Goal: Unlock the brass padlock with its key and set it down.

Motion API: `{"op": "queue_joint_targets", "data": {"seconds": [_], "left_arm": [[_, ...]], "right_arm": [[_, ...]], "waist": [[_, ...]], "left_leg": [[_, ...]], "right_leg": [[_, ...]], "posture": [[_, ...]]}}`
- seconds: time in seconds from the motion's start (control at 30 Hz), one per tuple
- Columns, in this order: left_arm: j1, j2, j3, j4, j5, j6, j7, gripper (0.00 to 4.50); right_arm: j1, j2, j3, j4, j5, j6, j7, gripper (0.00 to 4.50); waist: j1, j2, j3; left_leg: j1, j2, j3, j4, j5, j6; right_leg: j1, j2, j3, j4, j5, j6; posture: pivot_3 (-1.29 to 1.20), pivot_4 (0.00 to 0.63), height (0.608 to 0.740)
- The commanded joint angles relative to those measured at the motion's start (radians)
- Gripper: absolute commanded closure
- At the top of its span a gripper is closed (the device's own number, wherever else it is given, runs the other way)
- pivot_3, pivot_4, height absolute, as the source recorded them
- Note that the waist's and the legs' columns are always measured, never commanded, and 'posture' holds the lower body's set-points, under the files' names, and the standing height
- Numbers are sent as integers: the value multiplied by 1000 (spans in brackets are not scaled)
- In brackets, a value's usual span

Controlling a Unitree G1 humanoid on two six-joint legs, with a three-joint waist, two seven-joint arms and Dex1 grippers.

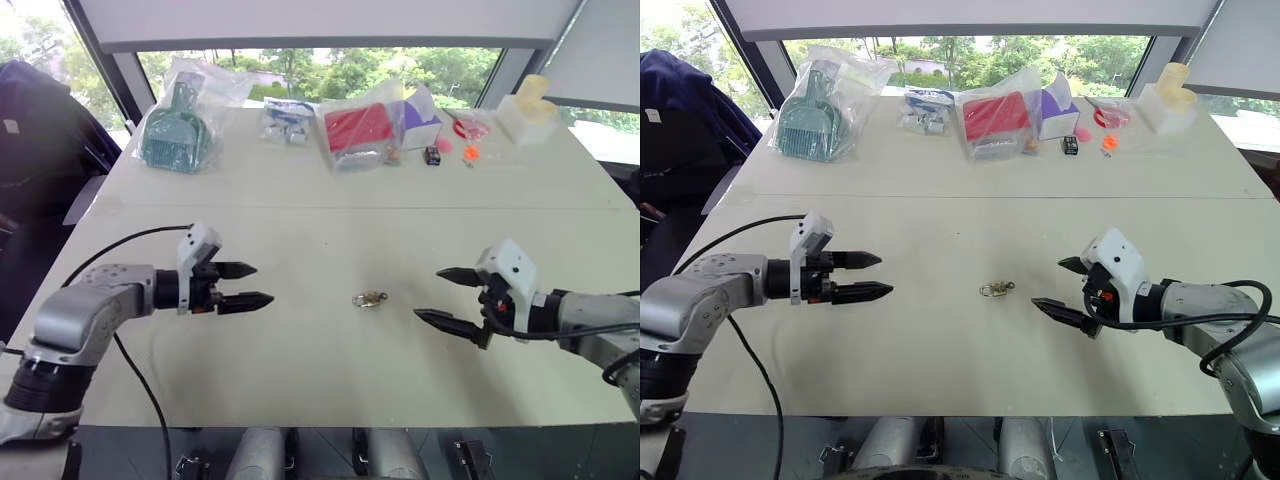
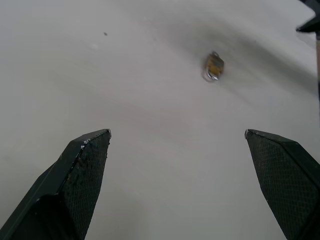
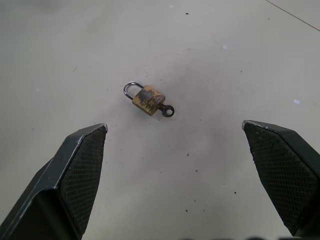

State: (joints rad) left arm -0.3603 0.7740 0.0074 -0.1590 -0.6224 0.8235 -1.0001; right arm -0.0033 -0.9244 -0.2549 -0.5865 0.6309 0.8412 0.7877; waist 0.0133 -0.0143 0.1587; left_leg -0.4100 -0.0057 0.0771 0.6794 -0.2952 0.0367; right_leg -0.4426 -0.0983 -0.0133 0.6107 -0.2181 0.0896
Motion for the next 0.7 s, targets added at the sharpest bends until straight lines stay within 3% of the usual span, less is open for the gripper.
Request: {"op": "queue_joint_targets", "data": {"seconds": [0.03,0.47,0.6,0.7], "left_arm": [[-23,-2,-27,-13,32,-46,-15,39],[-71,-11,-58,-2,46,-39,-30,39],[-115,-55,-74,44,179,-119,113,39],[-141,-60,-84,70,202,-112,112,39]], "right_arm": [[7,-18,-39,-39,4,-3,-3,0],[11,-12,-15,-43,-25,-24,-24,0],[3,-8,3,-31,-41,-35,-28,0],[-10,-4,18,-23,-50,-41,-33,0]], "waist": [[-2,0,0],[-2,0,0],[1,0,0],[-1,0,0]], "left_leg": [[0,0,0,0,0,0],[0,0,0,0,1,1],[0,0,0,0,1,1],[0,0,0,1,1,1]], "right_leg": [[0,0,0,0,0,0],[0,0,0,0,0,0],[0,0,0,0,0,0],[0,0,0,0,0,0]], "posture": [[0,150,740],[0,150,740],[0,150,740],[0,150,740]]}}
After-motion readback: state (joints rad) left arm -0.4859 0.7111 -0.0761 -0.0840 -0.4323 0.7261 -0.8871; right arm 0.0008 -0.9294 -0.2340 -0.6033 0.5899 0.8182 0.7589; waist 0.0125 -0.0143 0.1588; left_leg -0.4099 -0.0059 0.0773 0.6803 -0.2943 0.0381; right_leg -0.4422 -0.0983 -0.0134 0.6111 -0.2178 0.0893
